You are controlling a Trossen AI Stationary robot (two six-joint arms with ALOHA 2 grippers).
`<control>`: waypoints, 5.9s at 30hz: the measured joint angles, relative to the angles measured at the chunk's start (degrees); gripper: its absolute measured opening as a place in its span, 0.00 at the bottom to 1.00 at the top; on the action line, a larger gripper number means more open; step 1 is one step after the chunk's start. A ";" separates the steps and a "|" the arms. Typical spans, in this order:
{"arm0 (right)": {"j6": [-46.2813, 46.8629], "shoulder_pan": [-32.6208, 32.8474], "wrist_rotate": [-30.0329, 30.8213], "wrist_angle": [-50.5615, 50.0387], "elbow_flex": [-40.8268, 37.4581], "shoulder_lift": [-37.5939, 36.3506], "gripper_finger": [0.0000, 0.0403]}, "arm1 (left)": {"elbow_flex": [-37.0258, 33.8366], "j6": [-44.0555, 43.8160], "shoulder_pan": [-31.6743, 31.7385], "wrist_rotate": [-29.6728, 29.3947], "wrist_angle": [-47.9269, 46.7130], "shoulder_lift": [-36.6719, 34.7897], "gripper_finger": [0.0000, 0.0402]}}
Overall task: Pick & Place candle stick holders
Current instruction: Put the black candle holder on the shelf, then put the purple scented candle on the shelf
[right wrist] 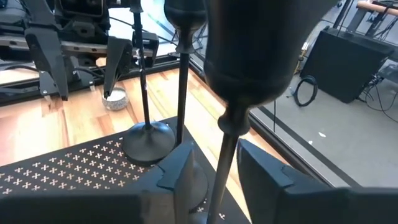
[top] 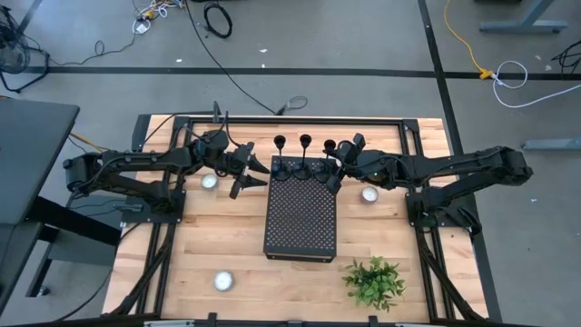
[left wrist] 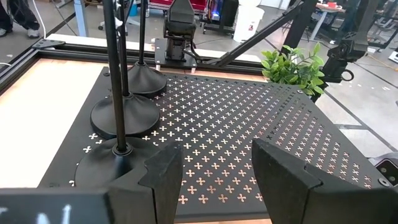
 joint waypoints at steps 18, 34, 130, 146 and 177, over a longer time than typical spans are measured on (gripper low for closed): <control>-1.29 0.53 -4.92 -7.20 -0.02 -0.93 0.58 | 0.00 -1.06 0.00 0.00 -0.09 0.00 0.48; 12.21 6.48 -5.01 -34.53 -0.02 -9.66 0.53 | 0.00 -1.05 0.02 0.00 -0.39 0.00 0.48; 40.74 1.62 -7.50 -37.51 -25.70 -9.60 0.29 | 0.00 -1.11 0.00 0.00 -0.37 0.02 0.48; 41.24 1.46 -8.79 -38.08 -26.97 -9.60 0.24 | 0.00 -1.11 0.00 0.00 -0.37 0.02 0.48; 40.94 1.46 -9.01 -37.78 -26.97 -9.62 0.00 | 0.00 -2.10 0.00 0.00 -0.35 0.02 0.48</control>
